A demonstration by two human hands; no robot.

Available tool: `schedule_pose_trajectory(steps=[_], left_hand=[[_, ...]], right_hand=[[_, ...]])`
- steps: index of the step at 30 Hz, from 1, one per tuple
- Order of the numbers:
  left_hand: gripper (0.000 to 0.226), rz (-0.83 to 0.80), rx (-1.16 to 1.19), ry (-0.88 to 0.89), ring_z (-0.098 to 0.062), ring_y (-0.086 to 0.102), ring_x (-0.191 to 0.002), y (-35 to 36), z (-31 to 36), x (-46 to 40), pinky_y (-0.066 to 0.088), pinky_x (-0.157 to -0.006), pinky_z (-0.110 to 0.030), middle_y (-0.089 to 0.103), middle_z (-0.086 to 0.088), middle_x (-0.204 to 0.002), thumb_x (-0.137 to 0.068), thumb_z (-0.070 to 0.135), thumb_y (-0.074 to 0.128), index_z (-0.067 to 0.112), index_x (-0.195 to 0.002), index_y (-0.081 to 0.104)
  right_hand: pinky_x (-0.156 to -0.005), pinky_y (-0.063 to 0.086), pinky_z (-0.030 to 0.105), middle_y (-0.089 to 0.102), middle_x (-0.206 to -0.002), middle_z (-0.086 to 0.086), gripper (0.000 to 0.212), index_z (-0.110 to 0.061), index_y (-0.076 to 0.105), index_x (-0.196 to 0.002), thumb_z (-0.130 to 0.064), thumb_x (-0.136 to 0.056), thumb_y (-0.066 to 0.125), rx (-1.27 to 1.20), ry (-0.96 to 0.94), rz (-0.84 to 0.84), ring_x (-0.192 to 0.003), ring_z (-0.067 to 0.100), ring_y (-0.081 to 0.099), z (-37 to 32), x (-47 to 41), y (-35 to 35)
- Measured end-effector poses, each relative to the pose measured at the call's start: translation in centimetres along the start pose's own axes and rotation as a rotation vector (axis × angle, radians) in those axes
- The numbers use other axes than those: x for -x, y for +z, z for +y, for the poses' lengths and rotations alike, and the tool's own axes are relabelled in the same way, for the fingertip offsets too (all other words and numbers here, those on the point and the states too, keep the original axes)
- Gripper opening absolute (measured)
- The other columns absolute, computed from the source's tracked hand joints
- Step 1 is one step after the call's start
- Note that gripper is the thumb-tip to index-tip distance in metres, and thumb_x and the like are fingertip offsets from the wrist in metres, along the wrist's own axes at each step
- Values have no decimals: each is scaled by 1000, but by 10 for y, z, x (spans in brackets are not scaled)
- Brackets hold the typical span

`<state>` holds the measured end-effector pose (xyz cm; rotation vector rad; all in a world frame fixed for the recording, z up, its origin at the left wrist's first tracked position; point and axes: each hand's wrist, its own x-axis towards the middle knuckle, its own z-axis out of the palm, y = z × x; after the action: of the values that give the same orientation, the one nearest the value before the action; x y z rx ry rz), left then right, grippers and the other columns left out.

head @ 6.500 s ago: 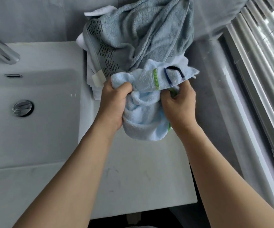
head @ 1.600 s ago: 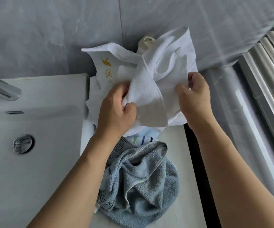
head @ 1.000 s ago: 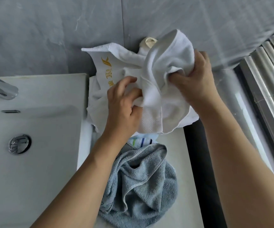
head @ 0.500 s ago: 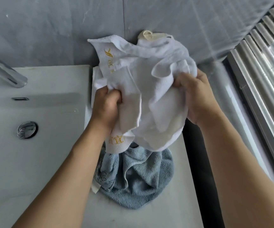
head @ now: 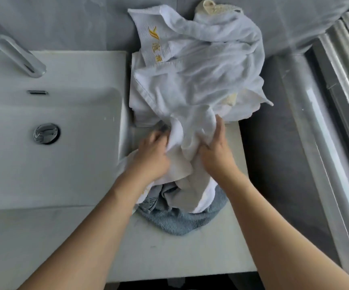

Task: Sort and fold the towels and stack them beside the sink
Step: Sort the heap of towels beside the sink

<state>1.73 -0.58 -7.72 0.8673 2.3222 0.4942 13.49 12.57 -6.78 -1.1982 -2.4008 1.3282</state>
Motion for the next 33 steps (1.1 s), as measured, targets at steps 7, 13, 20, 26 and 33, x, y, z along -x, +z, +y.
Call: schedule_pose_trajectory(steps=[7,13,20,26,33], left_hand=[[69,-152,-244,19,-32,-1,-148,51,-12,9,7,-120,-51,2,-5,-161,-92,22,49,29,-154,18],[47,64,62,-35,-30,37,-131,-6,9,-5,27,-113,-38,36,4,-145,-77,37,48,28,-120,63],[58,400,-22,204,-34,50,-120,-32,43,-38,38,-103,-41,52,-8,-131,-76,43,47,15,-124,62],[64,356,-174,346,-35,47,-120,-12,86,-77,45,-93,-46,43,-11,-141,-76,37,70,19,-134,51],[11,598,-63,376,-31,47,-70,-30,91,-104,43,-60,-42,50,-11,-76,-81,18,45,8,-84,46]], right_hand=[[-118,13,48,1,-161,4,59,-25,15,-152,-25,-97,36,639,144,-308,-148,27,6,32,13,16],[-112,24,41,22,-157,2,45,-19,55,-131,-35,-91,46,521,158,-146,-140,29,26,-15,-15,-29],[-86,32,27,49,-135,6,46,-14,49,-136,-15,-89,47,177,37,309,-119,24,48,-41,-58,-70],[-106,28,40,35,-146,8,80,-19,30,-149,6,-74,40,387,-83,291,-128,34,37,-37,-99,-88],[-99,35,41,53,-128,9,51,-25,56,-134,-7,-87,48,472,-70,368,-115,33,50,-23,-147,-113]])
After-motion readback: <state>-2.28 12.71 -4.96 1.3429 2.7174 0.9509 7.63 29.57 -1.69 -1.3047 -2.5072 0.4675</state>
